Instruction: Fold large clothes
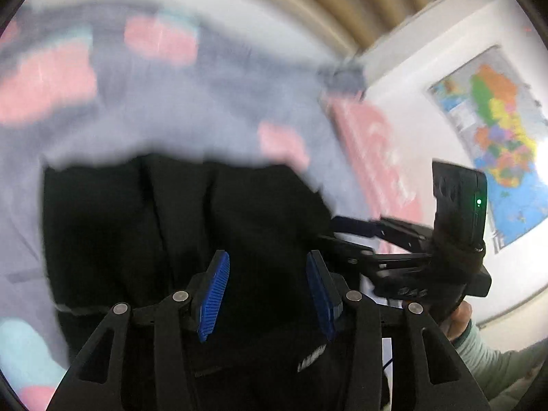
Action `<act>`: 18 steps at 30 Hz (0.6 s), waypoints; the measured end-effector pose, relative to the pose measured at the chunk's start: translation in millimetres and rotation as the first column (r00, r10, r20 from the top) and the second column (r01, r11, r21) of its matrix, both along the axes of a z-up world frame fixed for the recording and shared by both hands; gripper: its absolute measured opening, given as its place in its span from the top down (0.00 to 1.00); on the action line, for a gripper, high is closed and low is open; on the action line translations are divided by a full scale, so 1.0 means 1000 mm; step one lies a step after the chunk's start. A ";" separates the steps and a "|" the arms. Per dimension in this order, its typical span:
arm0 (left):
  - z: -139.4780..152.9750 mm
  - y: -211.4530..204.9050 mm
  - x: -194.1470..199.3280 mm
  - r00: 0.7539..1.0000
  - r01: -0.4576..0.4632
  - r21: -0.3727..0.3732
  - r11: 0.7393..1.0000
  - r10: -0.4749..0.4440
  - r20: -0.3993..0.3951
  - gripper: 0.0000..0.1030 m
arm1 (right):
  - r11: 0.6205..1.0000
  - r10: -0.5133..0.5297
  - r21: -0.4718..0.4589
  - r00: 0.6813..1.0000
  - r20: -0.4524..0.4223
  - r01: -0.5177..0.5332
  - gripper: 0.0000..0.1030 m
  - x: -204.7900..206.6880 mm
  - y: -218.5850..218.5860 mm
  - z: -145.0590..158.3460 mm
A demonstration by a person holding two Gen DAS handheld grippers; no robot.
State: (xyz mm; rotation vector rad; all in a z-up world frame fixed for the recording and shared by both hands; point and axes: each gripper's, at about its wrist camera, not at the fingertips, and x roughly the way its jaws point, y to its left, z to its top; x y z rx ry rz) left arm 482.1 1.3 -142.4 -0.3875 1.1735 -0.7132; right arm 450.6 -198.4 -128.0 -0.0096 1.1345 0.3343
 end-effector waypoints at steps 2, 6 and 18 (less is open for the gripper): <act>-0.045 -0.016 -0.003 0.990 0.056 0.096 0.994 -0.043 -0.136 0.53 | 0.999 -0.001 -0.042 0.995 -0.098 -0.003 0.42 0.001 -0.001 -0.044; -0.108 -0.025 -0.011 0.973 0.052 0.209 0.977 -0.003 -0.230 0.55 | 0.998 -0.056 -0.008 0.985 -0.161 0.056 0.42 -0.012 -0.017 -0.095; -0.032 0.005 -0.053 0.998 0.034 0.016 0.999 -0.033 -0.057 0.54 | 0.997 -0.002 0.078 0.999 0.039 -0.001 0.42 -0.064 -0.038 -0.009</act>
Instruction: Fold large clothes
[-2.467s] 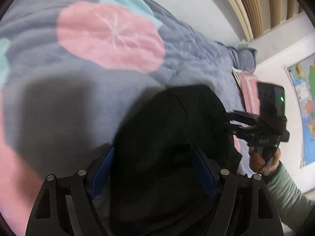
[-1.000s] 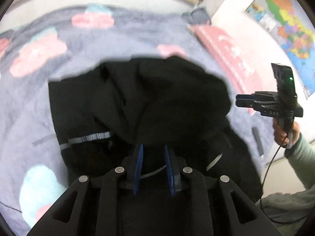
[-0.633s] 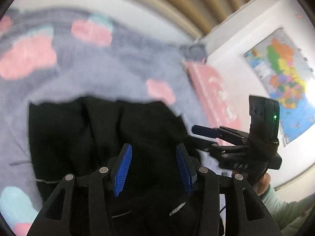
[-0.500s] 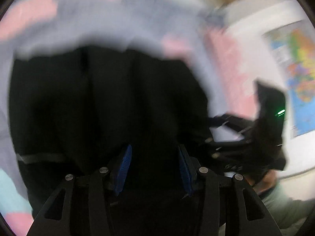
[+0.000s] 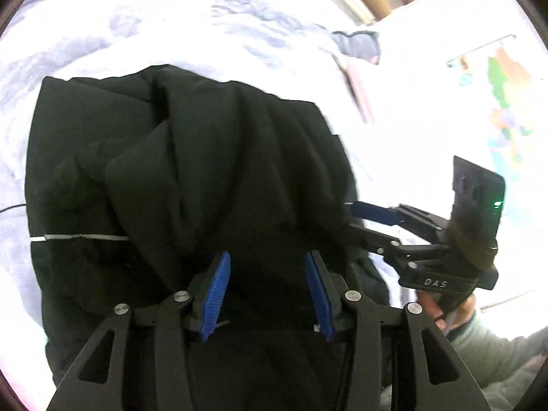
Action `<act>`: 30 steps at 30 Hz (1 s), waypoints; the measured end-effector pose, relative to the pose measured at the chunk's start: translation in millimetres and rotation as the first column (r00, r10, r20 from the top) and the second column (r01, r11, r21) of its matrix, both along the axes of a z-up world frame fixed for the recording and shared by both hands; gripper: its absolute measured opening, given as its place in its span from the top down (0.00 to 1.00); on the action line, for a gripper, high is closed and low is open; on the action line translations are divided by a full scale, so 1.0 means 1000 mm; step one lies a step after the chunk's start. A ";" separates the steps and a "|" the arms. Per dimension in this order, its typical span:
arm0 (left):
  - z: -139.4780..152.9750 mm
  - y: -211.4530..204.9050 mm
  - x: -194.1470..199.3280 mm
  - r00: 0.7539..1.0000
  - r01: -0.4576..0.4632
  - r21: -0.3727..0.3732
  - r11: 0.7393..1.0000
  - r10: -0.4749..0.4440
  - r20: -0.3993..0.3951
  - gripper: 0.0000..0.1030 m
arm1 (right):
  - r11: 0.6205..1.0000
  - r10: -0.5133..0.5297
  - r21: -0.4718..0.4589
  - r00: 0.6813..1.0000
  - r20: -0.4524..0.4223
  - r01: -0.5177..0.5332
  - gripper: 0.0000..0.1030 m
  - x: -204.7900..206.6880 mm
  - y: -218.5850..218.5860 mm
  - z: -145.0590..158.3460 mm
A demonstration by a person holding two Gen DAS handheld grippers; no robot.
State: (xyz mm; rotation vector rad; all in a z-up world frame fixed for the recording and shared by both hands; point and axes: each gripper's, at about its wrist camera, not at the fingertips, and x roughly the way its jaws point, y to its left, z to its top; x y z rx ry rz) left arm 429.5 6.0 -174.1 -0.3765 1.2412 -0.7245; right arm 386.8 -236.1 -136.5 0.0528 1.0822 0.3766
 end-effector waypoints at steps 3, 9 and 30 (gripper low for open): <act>-0.026 -0.004 0.005 0.998 -0.009 0.076 0.997 0.014 -0.056 0.54 | 0.999 -0.008 -0.046 0.998 -0.058 0.005 0.42 0.006 -0.004 -0.029; -0.066 -0.011 0.011 0.983 -0.087 0.154 0.984 0.109 -0.144 0.55 | 0.997 -0.069 -0.051 0.984 -0.164 0.061 0.42 0.027 0.003 -0.083; 0.006 0.178 -0.165 0.886 -0.440 0.126 0.889 0.453 -0.104 0.49 | 0.935 -0.342 0.022 0.916 -0.207 0.354 0.42 -0.125 -0.134 -0.054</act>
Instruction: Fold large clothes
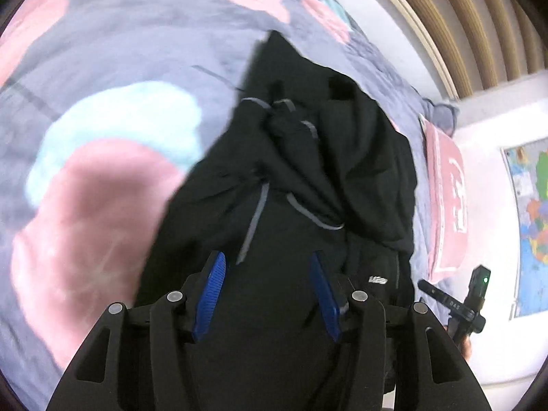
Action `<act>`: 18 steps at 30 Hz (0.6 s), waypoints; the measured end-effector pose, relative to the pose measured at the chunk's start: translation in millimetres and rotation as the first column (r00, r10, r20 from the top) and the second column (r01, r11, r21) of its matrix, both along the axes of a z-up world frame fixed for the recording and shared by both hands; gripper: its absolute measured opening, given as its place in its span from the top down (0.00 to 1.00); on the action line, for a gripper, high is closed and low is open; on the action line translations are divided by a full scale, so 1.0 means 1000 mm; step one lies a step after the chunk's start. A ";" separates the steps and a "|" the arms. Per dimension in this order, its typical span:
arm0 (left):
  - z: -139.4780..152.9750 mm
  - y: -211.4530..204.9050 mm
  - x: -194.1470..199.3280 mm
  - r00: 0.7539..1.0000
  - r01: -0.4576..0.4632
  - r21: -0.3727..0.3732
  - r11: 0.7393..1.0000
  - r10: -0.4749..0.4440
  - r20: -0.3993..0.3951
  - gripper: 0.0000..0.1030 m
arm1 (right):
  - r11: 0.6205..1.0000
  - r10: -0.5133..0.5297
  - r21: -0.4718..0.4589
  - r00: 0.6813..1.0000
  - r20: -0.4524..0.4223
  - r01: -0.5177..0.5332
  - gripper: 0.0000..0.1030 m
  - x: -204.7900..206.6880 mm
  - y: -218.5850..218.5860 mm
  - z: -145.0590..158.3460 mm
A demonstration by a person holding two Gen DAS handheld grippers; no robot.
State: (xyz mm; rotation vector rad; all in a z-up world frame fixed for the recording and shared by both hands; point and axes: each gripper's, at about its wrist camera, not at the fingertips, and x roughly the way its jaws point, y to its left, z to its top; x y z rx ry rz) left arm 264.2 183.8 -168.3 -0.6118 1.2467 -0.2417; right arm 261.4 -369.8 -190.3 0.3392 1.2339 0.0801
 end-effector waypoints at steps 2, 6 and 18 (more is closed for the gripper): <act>-0.002 0.009 -0.010 1.000 -0.015 0.015 1.000 0.015 0.000 0.49 | 1.000 -0.022 -0.007 1.000 -0.004 0.022 0.42 -0.008 -0.008 -0.004; -0.011 0.022 -0.022 0.999 -0.040 0.066 0.997 0.040 -0.001 0.49 | 0.997 -0.040 -0.071 0.999 0.010 0.040 0.42 -0.022 -0.014 -0.011; -0.068 0.034 -0.044 0.999 0.039 0.097 0.994 -0.042 0.022 0.48 | 0.979 -0.145 -0.122 0.977 0.157 0.164 0.40 -0.056 -0.039 -0.041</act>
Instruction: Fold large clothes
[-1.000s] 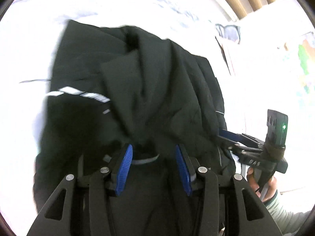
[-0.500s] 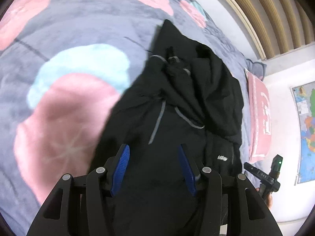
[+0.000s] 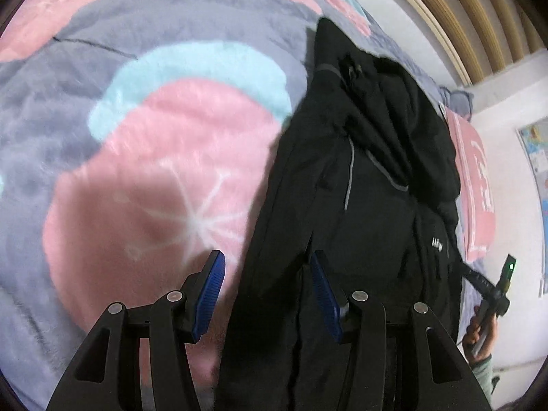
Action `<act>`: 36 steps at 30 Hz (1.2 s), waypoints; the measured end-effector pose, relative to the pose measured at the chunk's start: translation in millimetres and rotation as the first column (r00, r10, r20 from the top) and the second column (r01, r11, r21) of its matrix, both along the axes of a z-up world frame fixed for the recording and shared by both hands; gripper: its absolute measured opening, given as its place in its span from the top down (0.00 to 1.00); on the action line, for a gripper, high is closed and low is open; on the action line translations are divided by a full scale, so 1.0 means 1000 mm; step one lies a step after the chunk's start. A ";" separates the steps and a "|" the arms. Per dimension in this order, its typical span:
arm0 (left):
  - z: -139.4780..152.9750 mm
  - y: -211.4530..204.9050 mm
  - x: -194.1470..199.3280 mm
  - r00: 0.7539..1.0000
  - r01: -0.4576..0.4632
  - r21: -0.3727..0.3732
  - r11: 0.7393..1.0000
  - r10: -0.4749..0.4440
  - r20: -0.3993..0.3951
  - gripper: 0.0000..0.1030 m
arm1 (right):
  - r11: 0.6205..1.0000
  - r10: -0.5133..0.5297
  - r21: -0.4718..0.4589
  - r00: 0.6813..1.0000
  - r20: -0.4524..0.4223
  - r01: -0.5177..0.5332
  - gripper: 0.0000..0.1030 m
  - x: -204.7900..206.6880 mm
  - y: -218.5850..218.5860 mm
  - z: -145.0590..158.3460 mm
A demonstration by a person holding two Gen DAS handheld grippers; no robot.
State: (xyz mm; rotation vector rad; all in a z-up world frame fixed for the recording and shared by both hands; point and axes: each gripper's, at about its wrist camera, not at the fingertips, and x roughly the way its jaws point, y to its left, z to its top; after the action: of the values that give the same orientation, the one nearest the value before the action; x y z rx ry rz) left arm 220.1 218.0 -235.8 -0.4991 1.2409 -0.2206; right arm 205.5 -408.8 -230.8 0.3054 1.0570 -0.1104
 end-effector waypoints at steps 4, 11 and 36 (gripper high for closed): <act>-0.016 -0.006 -0.007 0.999 0.039 0.000 0.999 -0.039 0.018 0.48 | 0.998 0.015 0.056 0.999 0.032 -0.017 0.40 -0.015 -0.004 -0.013; -0.017 -0.008 -0.034 0.993 0.086 -0.121 0.989 -0.076 0.085 0.48 | 0.993 0.079 0.078 0.995 0.065 -0.084 0.40 -0.058 0.010 -0.017; 0.011 -0.038 -0.116 0.971 0.179 -0.376 0.909 -0.101 0.219 0.50 | 0.947 0.215 0.220 0.970 0.114 -0.236 0.62 -0.154 0.046 0.003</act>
State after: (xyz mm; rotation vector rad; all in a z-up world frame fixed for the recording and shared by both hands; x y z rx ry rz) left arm 104.4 179.8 -224.9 -0.7175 1.0413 -0.6382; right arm 51.5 -362.6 -227.9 0.3940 1.0101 0.2332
